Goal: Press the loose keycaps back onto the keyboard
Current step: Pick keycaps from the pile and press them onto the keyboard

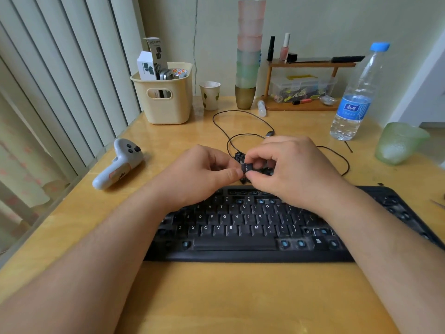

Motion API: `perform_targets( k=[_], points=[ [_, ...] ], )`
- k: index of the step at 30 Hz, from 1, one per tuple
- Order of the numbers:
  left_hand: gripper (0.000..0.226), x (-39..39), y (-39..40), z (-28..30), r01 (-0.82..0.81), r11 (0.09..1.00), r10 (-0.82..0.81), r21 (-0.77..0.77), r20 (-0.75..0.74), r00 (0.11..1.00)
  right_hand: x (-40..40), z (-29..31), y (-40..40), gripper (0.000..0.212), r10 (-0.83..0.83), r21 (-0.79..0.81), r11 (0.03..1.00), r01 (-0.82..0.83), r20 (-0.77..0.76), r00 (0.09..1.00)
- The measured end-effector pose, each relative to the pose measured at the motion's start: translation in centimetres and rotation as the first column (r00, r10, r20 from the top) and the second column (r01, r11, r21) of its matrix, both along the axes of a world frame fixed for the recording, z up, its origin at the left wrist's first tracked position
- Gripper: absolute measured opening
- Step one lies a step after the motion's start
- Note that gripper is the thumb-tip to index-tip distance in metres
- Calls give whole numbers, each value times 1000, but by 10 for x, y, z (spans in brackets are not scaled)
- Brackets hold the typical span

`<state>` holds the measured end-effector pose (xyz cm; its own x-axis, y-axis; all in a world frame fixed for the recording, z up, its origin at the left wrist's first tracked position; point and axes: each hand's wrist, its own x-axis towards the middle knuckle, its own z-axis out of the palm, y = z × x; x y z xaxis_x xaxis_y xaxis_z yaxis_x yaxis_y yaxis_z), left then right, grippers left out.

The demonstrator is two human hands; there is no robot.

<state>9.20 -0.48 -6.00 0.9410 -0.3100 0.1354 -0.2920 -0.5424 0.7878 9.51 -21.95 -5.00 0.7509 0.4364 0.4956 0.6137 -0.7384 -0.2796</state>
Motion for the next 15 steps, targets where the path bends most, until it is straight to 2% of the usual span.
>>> perform_targets(
  k=[3, 7, 12, 15],
  points=[
    [15, 2, 2, -2, -39, 981, 21, 192, 96, 995, 6, 19, -6, 8, -61, -89, 995, 42, -223, 973],
    [20, 6, 7, -3, -118, 925, 31, 360, 238, 971, 14, 33, -17, 10, -40, -95, 995, -14, -550, 834],
    [21, 7, 11, -2, -142, 923, 26, 358, 309, 951, 7, 20, -14, 9, -92, -144, 990, -10, -681, 727],
    [21, 8, 14, -2, -154, 927, 40, 343, 317, 947, 4, 19, -10, 9, -114, -147, 989, 16, -691, 714]
  ],
)
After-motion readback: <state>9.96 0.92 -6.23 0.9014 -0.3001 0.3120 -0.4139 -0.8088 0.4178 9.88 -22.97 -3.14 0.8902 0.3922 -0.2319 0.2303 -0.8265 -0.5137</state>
